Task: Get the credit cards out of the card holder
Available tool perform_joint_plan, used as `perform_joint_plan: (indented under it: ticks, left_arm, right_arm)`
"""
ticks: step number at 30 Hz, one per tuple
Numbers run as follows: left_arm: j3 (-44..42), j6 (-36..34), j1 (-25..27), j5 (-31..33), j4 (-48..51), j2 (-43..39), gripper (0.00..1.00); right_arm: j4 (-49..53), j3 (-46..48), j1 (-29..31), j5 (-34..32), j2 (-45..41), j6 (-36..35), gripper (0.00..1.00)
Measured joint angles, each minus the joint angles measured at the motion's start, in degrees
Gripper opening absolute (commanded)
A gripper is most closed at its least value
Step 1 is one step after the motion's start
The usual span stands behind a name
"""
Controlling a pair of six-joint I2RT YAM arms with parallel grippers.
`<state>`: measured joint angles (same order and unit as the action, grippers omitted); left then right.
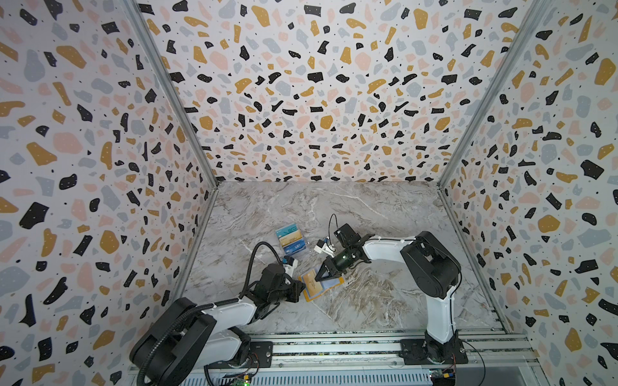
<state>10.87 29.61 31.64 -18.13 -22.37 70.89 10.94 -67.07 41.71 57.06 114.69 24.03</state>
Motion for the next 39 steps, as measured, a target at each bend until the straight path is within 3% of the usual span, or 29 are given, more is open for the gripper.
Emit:
perform_joint_plan:
  ticks: [22,25,28,39]
  left_arm:
    - [0.0,0.0,0.0,0.0,0.2,-0.2,0.00]
    - [0.0,0.0,0.0,0.0,0.2,-0.2,0.00]
    - [0.0,0.0,0.0,0.0,0.2,-0.2,0.00]
    - [0.2,0.0,0.0,0.0,-0.2,0.3,0.00]
  right_arm:
    - [3.5,-2.5,1.9,-5.6,0.6,-1.2,0.15]
    - [3.8,-2.6,2.1,-6.6,0.6,-1.2,0.26]
    - [6.1,-4.0,2.9,-9.3,0.5,-2.0,0.31]
    - [15.3,-10.1,4.7,-17.0,0.1,-5.6,0.30]
